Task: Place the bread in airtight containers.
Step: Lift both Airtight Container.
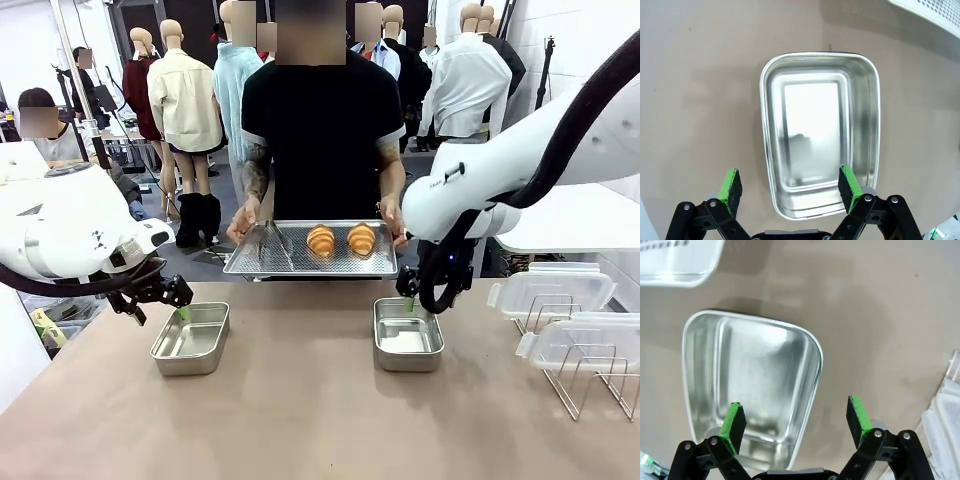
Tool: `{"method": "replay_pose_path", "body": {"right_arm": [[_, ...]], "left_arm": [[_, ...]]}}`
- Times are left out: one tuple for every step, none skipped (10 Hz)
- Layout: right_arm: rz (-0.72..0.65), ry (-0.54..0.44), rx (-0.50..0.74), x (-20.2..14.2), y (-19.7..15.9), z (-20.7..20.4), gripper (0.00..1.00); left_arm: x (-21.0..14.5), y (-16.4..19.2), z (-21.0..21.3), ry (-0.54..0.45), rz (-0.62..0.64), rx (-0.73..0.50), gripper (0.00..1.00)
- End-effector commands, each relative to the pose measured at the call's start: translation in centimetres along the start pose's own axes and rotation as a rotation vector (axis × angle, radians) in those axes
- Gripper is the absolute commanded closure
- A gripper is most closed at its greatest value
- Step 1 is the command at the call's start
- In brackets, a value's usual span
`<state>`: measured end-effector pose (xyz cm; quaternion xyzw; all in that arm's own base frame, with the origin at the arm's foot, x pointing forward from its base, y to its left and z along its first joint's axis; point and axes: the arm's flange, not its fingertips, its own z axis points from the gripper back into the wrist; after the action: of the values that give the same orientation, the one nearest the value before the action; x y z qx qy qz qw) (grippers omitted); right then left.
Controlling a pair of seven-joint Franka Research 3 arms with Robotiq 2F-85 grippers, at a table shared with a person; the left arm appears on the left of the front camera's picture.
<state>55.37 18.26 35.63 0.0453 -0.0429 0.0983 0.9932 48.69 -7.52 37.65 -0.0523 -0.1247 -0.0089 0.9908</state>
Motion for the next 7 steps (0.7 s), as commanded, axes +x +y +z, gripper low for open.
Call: {"method": "replay_pose_path", "body": {"right_arm": [[-0.086,-0.038,-0.018,-0.2,-0.4,-1.8,0.00],[-0.065,-0.022,0.011,-0.4,-0.9,-2.5,0.00],[-0.093,-0.036,-0.011,-0.9,-1.3,-3.2,0.00],[-0.121,-0.061,-0.036,-0.9,-1.7,-3.8,0.00],[-0.125,-0.054,-0.045,-0.8,-1.9,-4.3,0.00],[-0.122,-0.056,-0.039,-0.6,-1.7,-4.5,0.00],[-0.117,-0.061,-0.042,-0.5,-1.4,-4.4,0.09]], "left_arm": [[0.6,0.6,-0.7,0.004,0.047,-0.016,0.00],[0.7,0.8,-1.3,0.013,0.057,-0.009,0.00],[0.8,0.9,-2.2,0.022,0.055,-0.005,0.00],[1.1,1.3,-2.8,0.033,0.071,-0.007,0.00],[1.4,1.6,-3.2,0.036,0.083,-0.015,0.00],[1.5,1.8,-3.5,0.039,0.100,-0.038,0.00],[1.5,1.8,-3.7,0.046,0.107,-0.033,0.00]]}}
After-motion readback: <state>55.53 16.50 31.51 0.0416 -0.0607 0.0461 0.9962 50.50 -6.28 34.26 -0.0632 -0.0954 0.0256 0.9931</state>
